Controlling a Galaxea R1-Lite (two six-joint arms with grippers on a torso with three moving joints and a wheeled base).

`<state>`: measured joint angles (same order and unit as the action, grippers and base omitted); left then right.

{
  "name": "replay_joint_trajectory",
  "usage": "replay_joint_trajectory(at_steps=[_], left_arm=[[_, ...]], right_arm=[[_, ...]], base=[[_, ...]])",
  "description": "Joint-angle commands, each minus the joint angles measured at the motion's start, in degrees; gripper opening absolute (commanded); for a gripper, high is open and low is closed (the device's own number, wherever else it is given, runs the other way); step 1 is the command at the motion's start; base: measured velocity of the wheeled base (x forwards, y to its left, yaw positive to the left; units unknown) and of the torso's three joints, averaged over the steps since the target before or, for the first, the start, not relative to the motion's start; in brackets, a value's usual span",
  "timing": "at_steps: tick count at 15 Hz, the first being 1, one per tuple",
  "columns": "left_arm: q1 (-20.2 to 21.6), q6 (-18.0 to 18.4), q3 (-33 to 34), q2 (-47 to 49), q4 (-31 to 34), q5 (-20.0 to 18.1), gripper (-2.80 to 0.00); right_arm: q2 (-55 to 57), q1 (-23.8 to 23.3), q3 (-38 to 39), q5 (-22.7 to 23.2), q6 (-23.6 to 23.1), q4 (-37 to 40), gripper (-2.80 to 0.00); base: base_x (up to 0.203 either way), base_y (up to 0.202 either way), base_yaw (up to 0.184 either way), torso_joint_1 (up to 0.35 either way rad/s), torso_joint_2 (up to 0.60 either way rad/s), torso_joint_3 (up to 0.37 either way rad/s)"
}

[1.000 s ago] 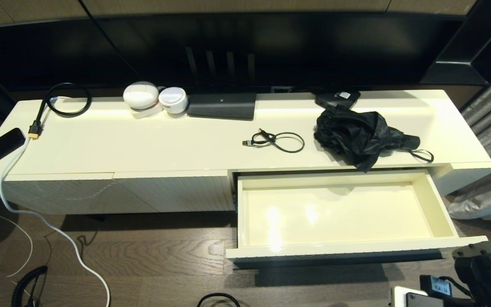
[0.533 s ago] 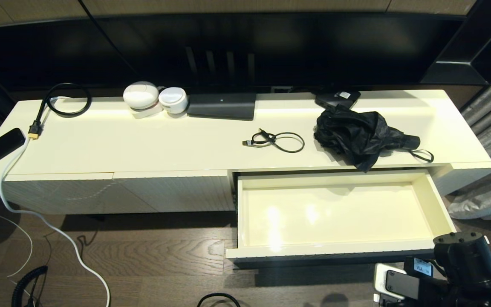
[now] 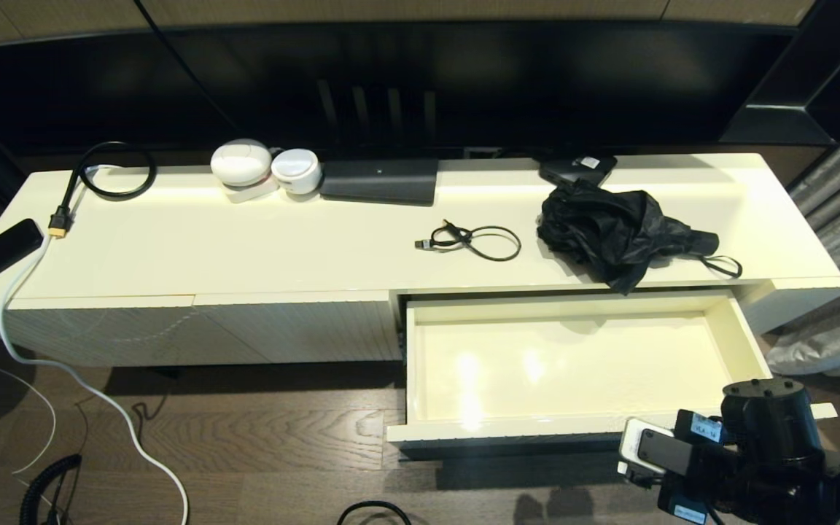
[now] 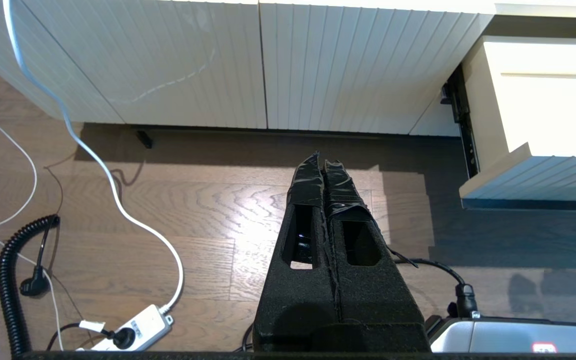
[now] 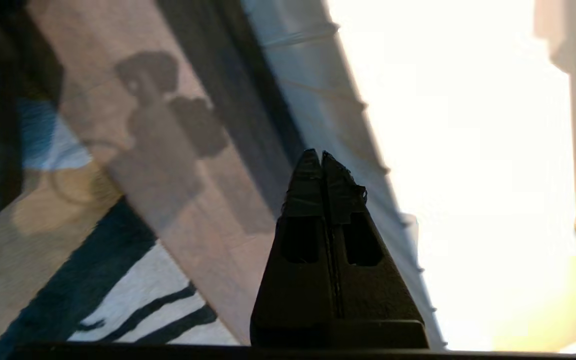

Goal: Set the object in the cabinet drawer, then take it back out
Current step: Close the drawer

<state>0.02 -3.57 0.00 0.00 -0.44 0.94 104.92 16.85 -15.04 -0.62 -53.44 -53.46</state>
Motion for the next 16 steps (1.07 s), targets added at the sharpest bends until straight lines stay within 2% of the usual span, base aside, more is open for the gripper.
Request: replay_joint_trajectory(at_steps=[1,7,16], left_arm=[[0.06,-0.03,0.00,0.00,0.00,0.03,-2.80],[0.06,-0.03,0.00,0.02,0.00,0.03,-2.80],[0.06,-0.03,0.00,0.00,0.00,0.03,-2.80]], right_arm=[[0.90,-0.41,-0.27,-0.20,-0.26,-1.49,-2.80],[1.09,-0.86,-1.16,-0.34,-0.26,-3.47,-2.80],[4.42,-0.95,-6.26,-0.34,-0.18,-10.58,-2.80]], base=[[0.000,0.000,0.000,0.000,0.00,0.000],[0.000,0.000,0.000,0.000,0.00,0.000],[0.000,0.000,0.000,0.000,0.00,0.000]])
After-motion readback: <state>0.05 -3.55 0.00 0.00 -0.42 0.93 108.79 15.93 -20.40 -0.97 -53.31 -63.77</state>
